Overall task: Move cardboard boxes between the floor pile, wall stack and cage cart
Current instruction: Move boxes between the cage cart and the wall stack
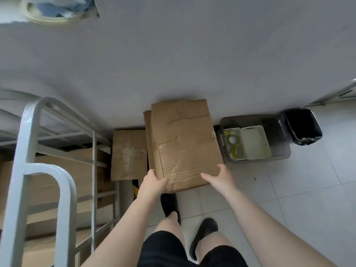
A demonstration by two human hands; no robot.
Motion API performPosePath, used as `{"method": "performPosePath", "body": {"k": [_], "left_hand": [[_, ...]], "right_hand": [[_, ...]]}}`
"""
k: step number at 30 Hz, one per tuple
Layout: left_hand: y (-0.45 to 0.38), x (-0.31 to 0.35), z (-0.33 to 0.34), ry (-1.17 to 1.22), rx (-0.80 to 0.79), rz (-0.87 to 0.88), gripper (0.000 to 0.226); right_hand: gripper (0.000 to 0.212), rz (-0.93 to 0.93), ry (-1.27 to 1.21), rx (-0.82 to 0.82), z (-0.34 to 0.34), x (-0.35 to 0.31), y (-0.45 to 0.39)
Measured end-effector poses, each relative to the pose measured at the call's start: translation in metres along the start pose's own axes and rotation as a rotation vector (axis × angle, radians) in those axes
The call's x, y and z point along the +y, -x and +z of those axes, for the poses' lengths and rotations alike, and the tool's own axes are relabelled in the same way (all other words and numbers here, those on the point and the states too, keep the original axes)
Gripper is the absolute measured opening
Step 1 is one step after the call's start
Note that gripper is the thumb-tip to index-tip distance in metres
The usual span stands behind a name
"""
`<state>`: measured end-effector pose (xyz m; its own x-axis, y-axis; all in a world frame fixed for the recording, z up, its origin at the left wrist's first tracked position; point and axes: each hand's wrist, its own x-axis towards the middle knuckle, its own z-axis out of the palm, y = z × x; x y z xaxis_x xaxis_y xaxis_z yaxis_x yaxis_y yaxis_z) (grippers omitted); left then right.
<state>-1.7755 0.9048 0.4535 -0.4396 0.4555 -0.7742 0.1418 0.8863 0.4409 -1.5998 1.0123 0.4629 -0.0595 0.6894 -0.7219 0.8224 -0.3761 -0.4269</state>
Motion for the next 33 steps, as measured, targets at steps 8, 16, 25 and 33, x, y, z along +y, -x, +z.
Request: {"method": "performPosePath", "body": {"k": [8,16,25,33], "left_hand": [[-0.06,0.012,0.007,0.045,-0.067,-0.175,0.07],[-0.081,0.007,0.026,0.204,-0.103,-0.288,0.085],[-0.052,0.017,0.055,0.486,0.074,-0.154,0.075],[0.043,0.023,0.077,0.577,0.263,-0.048,0.065]], "right_hand": [[0.107,0.145,0.089,0.065,0.005,-0.004,-0.086],[0.09,0.264,-0.064,-0.001,0.007,0.013,-0.123],[0.12,0.015,-0.127,-0.058,-0.007,0.03,-0.102],[0.105,-0.225,-0.037,-0.031,-0.052,0.049,-0.052]]}}
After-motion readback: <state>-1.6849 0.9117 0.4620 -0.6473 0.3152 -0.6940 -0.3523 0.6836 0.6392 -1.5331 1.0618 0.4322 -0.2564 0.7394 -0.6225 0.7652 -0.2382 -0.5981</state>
